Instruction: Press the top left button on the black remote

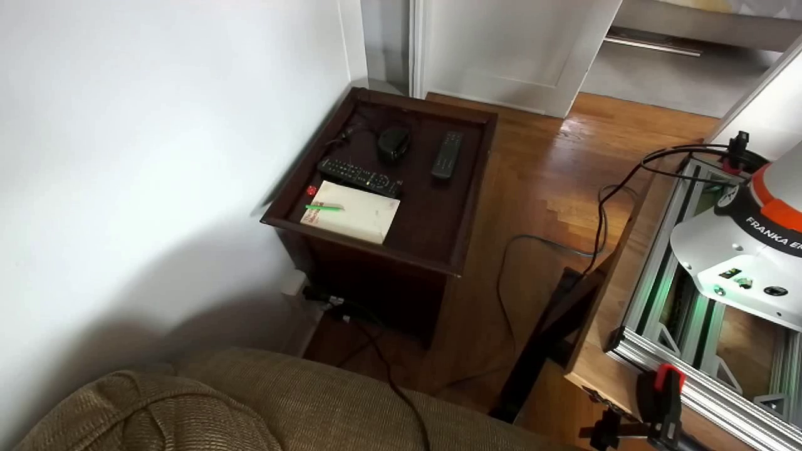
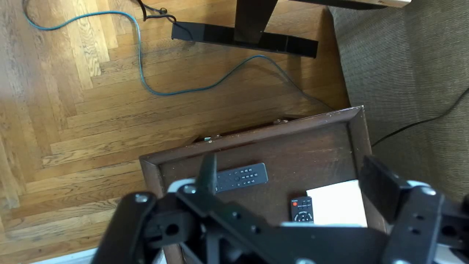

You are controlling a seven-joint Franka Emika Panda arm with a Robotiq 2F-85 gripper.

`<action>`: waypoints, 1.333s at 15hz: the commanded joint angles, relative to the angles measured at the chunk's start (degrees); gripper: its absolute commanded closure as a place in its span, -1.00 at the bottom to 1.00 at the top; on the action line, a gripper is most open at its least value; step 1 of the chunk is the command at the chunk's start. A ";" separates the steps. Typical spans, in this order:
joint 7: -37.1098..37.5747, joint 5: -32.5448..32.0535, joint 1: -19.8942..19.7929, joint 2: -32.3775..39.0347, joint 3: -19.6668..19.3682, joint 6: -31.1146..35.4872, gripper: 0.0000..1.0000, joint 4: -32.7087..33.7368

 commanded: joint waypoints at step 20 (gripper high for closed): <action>22.19 -4.35 -7.63 9.94 -4.10 32.45 -1.00 -17.17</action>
